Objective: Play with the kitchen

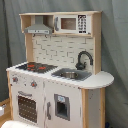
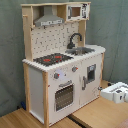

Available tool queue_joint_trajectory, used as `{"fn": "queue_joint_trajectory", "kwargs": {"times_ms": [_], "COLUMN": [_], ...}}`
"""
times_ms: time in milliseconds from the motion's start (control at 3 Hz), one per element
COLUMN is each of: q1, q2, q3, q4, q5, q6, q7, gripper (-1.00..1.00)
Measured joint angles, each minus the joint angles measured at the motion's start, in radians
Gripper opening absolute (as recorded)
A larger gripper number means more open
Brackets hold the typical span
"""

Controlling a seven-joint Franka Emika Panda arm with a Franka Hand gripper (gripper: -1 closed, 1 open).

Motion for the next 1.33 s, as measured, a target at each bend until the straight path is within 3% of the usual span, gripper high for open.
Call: {"fn": "queue_joint_trajectory", "kwargs": {"times_ms": [333, 1333], "q1": [-0.046, -0.103], "q2": [0.001, -0.008], "q3": [-0.004, -0.007], "q4": [0.025, 0.028], "q5": [0.000, -0.002], "q6": [-0.007, -0.009], "q7": [0.086, 0.427], "gripper": [1.00, 1.00]}}
